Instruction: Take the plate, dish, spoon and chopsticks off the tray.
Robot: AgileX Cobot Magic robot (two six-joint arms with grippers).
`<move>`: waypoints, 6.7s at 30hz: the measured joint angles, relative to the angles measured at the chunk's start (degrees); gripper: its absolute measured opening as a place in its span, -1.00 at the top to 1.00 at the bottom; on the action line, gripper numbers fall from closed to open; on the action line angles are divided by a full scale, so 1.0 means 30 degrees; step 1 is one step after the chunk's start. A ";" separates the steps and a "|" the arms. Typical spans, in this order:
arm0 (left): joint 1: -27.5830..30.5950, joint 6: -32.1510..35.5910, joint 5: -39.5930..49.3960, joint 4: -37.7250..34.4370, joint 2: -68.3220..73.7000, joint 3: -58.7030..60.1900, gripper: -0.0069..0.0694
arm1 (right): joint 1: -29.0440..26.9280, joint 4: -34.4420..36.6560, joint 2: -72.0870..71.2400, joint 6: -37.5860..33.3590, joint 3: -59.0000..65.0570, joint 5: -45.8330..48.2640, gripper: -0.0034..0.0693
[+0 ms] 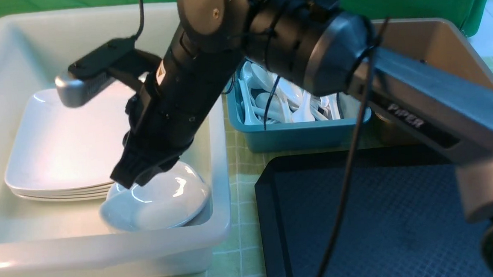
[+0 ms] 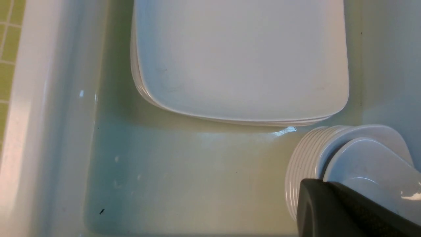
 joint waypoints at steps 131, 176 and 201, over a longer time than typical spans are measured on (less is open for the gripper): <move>0.0000 -0.0289 -0.0390 -0.0905 0.0000 0.0000 0.82 | -0.8757 -1.1237 -4.0406 0.7434 3.9485 -1.8198 0.64; -1.3037 -0.0936 -0.5150 -0.2748 -1.0348 0.6418 0.84 | -1.6063 -1.1314 -4.2355 0.7451 4.2976 -1.8395 0.37; -1.3453 -0.0586 -1.4476 -0.0108 -1.7870 1.6893 0.82 | -1.6063 -1.1314 -4.2355 0.7451 4.2976 -1.8395 0.25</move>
